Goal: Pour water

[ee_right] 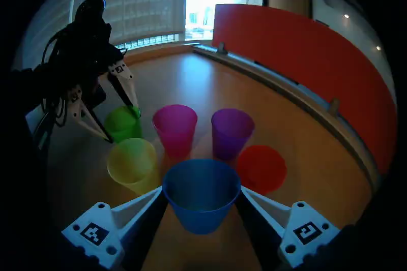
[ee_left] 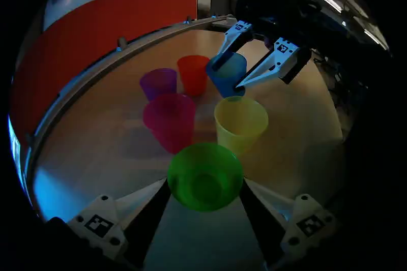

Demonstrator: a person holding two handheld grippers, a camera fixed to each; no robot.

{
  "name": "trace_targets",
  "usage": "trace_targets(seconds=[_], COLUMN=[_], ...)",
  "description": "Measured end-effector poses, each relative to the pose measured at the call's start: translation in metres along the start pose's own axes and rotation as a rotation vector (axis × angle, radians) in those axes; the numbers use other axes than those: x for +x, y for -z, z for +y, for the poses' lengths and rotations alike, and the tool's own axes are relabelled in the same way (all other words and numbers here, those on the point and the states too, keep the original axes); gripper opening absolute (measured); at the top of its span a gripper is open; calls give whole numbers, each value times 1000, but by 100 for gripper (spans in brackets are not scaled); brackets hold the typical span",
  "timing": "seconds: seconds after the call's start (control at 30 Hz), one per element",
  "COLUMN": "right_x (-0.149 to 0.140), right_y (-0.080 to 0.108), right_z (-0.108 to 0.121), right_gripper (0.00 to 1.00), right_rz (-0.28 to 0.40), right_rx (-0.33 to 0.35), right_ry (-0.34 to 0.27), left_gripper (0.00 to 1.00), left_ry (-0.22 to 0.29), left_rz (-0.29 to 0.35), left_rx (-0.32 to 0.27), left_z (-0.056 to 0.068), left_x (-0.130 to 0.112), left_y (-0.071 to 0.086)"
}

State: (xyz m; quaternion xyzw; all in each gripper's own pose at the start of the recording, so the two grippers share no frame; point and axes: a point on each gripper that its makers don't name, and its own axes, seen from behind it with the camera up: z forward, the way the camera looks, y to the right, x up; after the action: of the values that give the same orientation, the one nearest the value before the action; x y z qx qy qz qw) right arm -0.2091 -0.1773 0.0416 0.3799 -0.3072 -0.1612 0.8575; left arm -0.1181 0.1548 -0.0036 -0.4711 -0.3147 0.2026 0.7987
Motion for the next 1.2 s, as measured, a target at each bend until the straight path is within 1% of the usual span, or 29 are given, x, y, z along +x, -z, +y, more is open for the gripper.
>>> trace_targets(seconds=[0.03, 0.1, 0.27, 0.47, 0.67, 0.87, 1.07, 1.2], right_x=[0, -1, -1, -4, -10, -16, -18, -22], right_y=[-1, -3, -6, -12, -13, -13, -12, -9], right_z=[0, -1, -1, -2, -3, -3, -3, -4], right_gripper=[89, 90, 90, 89, 90, 90, 90, 90], right_rz=[-1, -2, -1, 0, -6, -12, -4, -7], right_rx=[1, 2, 4, 6, 3, -2, -8, -10], right_ry=[0, 0, -2, -13, -19, -25, -30, -30], left_gripper=[92, 99, 99, 99, 99, 99, 99, 99], left_ry=[0, 0, 4, 4, 17, 35, 25, 26], left_rz=[2, 6, 4, -4, -4, 4, -16, -30], left_rx=[1, -1, -3, 20, 22, 9, 13, 13], left_z=[0, 0, 1, -2, -2, 2, 5, 9], left_x=[0, 1, 1, -4, -7, -7, -16, -22], left_y=[0, 0, 2, 2, 6, 10, 12, 12])
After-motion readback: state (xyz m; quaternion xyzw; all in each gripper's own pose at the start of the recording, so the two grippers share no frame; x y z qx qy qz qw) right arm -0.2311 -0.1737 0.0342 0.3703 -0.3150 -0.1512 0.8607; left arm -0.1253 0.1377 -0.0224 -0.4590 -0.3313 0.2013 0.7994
